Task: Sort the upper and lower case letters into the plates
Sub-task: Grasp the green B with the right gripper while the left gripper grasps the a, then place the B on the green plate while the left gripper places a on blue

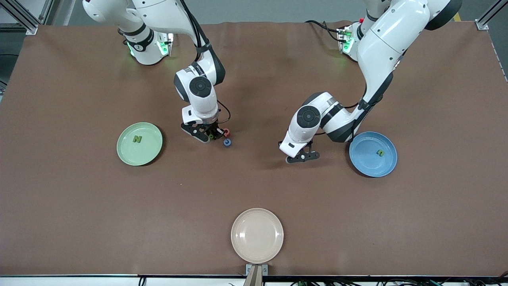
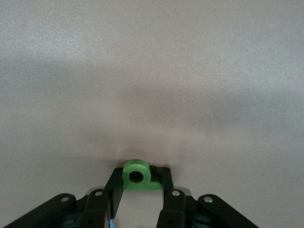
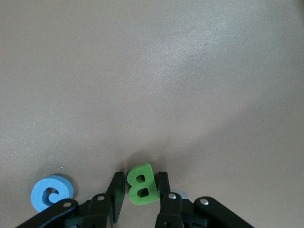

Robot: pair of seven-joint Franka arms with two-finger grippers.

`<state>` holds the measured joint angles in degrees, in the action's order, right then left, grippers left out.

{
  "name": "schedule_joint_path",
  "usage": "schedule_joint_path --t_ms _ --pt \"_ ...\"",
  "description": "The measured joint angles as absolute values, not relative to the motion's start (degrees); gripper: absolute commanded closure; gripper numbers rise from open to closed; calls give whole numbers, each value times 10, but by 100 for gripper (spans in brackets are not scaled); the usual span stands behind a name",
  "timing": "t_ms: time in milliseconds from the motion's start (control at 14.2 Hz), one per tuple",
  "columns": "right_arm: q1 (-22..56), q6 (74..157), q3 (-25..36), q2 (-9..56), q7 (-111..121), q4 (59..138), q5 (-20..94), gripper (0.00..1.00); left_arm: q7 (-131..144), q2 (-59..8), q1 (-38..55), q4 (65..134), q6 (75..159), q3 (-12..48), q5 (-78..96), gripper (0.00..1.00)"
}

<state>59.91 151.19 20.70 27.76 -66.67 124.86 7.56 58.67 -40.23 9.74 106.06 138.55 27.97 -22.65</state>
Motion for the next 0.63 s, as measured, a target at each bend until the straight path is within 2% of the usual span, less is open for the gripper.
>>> schedule_joint_path --t_ms 141,423,634 --pt "599 1512 206 278 -667 1248 76 99 587 -402 97 1061 1385 280 -229 73" --pt "593 1505 206 277 -645 1247 76 100 587 -401 97 1062 1385 280 -232 80" --pt "549 1449 209 265 -554 1242 76 100 587 -397 93 1059 1386 279 -236 82"
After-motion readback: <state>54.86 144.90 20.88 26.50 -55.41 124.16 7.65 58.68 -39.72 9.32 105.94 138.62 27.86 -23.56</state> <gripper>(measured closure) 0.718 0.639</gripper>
